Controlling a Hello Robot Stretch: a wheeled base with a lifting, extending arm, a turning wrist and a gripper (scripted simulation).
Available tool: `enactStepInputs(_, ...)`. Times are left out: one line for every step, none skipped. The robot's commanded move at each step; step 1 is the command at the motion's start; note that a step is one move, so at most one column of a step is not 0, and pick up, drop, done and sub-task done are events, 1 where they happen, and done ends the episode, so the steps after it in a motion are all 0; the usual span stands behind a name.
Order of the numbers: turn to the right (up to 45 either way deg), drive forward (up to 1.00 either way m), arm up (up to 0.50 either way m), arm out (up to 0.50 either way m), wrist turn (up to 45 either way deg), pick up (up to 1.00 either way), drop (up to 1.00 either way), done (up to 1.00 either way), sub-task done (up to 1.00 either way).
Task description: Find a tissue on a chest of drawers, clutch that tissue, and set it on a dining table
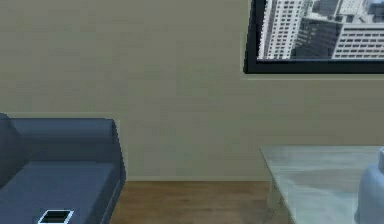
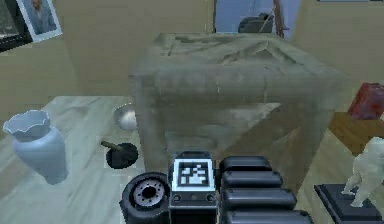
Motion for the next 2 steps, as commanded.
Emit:
enactStepInputs(-3.0, 0.00, 0.00, 0.00, 0.0, 0.00, 0.00, 0.00, 0.00)
enactStepInputs(0.0, 0.00, 0.00, 0.48, 0.0, 0.00, 0.00, 0.00, 0.00)
